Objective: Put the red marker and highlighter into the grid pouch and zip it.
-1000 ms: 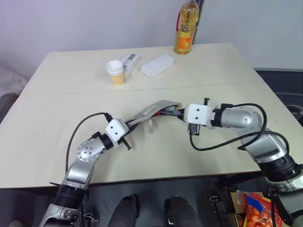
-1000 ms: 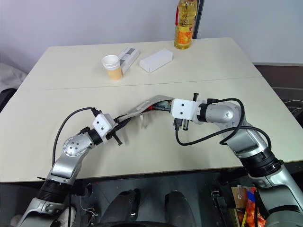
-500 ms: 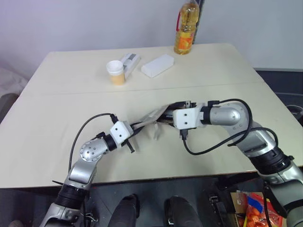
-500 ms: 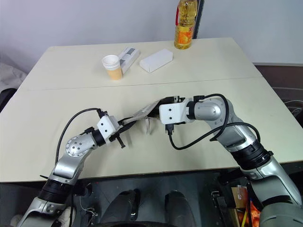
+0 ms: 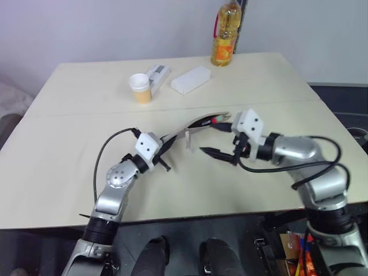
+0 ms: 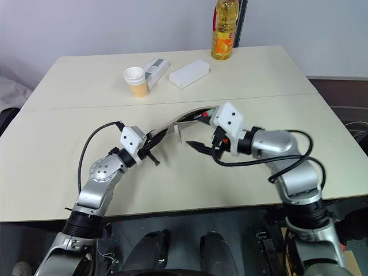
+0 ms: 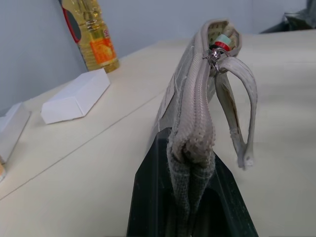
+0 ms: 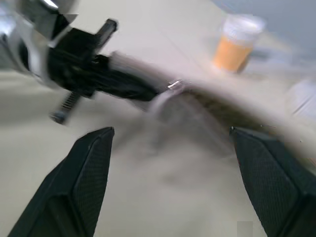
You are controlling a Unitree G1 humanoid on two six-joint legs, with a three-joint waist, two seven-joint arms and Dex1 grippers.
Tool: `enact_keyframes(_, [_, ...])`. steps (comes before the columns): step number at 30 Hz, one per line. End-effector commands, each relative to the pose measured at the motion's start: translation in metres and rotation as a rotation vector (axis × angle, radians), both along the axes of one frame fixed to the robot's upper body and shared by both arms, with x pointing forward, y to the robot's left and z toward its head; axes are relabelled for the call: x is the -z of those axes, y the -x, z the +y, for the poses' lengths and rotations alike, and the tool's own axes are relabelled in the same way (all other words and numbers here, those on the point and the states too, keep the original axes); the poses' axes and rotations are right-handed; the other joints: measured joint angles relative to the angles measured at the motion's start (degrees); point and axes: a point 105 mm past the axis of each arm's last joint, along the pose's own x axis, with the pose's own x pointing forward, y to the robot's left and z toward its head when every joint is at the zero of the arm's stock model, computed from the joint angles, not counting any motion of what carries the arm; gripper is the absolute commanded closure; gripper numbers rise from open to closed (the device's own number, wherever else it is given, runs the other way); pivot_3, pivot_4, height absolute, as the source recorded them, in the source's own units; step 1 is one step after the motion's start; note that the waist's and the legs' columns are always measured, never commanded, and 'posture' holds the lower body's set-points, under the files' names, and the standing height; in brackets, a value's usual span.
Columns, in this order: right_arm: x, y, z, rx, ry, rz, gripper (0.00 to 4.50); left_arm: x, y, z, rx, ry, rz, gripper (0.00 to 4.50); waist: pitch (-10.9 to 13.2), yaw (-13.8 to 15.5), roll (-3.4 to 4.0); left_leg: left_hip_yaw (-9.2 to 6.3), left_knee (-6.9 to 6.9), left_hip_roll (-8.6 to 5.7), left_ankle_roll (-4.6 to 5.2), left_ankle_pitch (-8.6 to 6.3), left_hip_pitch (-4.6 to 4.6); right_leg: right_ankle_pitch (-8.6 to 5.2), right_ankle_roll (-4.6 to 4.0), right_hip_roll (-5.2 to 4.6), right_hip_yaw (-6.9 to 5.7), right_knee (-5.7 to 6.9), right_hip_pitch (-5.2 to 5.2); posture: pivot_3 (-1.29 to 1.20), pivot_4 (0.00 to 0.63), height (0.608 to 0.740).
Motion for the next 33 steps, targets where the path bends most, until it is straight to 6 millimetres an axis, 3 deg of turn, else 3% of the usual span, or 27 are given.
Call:
enact_keyframes(1, [-0.005,-0.002,0.012,0.054,-0.071,-0.013,0.61,-0.016,-0.004,-0.004,-0.011,0.021,-0.067,4.50,0.00,-0.07,0.00,0.00,0.01,0.00,0.00,0.00,0.01,0.00,0.00,0.01,0.00,0.02,0.00,0.00,0.150,0.740])
enact_keyframes(8, [0.004,-0.019,0.041,0.151,-0.173,0.055,0.61,-0.017,-0.003,-0.011,-0.001,0.020,-0.081,4.50,0.00,0.01,0.00,-0.01,0.01,0.00,-0.01,0.00,0.01,0.00,0.00,0.03,0.00,0.01,0.00,0.00,0.150,0.740])
enact_keyframes(12, [0.006,-0.020,0.046,0.158,-0.184,0.065,2.45,-0.017,-0.002,-0.010,-0.007,0.018,-0.084,4.50,0.00,0.10,0.00,-0.01,0.02,-0.02,-0.01,0.00,0.00,0.00,0.00,0.03,0.00,0.01,0.01,0.00,0.150,0.740])
enact_keyframes(15, [0.005,-0.022,0.046,0.167,-0.187,0.068,4.19,-0.017,-0.003,-0.007,-0.016,0.017,-0.087,4.50,0.00,0.03,0.00,-0.01,0.02,-0.03,0.00,0.00,0.00,0.00,0.01,0.02,0.00,0.00,0.01,0.00,0.150,0.740])
enact_keyframes(16, [0.005,-0.023,0.044,0.175,-0.186,0.067,4.49,-0.016,-0.002,-0.007,-0.019,0.016,-0.088,4.50,0.00,0.02,0.00,-0.01,0.02,-0.02,-0.01,0.00,0.00,0.00,0.01,0.02,0.00,0.00,0.01,0.00,0.150,0.740])
enact_keyframes(20, [0.002,-0.028,0.032,0.210,-0.168,0.046,4.49,-0.015,-0.002,-0.003,-0.032,0.007,-0.093,4.50,0.00,-0.01,0.00,-0.01,0.01,-0.02,0.00,0.00,0.00,0.00,0.01,0.03,0.00,0.01,0.00,0.00,0.150,0.740])
enact_keyframes(33, [-0.038,-0.060,-0.070,0.490,0.079,-0.174,4.49,-0.004,-0.003,0.038,-0.105,-0.078,-0.088,4.50,0.00,-0.02,0.00,0.03,-0.01,-0.01,0.00,0.00,0.00,0.00,0.01,0.02,0.01,-0.01,-0.01,0.00,0.150,0.740])
